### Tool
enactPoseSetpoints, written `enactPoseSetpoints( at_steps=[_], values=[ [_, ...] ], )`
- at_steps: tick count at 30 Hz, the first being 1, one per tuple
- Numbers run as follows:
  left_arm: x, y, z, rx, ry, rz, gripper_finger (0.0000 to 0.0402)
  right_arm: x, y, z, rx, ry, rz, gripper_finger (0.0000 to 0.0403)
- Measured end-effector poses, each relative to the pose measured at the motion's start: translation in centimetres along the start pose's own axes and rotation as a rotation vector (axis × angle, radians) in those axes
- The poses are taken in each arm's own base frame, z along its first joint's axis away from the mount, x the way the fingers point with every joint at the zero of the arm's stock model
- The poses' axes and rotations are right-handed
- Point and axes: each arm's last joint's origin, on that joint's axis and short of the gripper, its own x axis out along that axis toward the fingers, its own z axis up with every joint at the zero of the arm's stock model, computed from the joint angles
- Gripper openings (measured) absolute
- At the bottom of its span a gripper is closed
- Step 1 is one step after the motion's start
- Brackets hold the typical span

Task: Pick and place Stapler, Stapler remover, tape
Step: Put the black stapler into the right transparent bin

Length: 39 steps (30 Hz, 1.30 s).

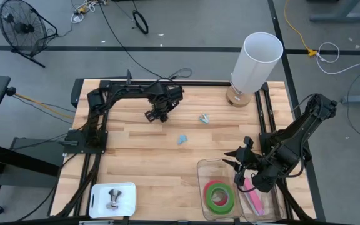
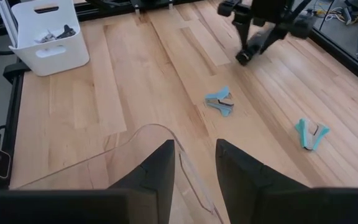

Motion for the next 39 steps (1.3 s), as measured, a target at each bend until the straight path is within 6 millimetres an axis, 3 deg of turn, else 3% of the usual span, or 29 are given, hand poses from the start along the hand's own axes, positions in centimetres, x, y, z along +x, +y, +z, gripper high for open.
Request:
enactPoseSetpoints(
  at_steps=[6,18,30,39],
  values=[
    [0.0,-0.2,-0.1,0.018,0.006,-0.019,0.0204,0.0,0.0,0.0,0.0,0.0,0.0,0.0118],
    [3.1,-0.4,0.0,0.239,-0.063,0.054,0.0186,0.0,0.0,-0.1,-0.001,0.02,0.016,0.0118],
    [3.3,-0.6,0.1,0.38,-0.181,0.046,0.0184,0.0,0.0,-0.1,-0.001,0.019,0.015,0.0118],
    [3.3,-0.6,0.5,0.503,-0.099,0.064,0.0138,0.0,0.0,-0.1,0.0,0.019,0.015,0.0118]
  ],
)
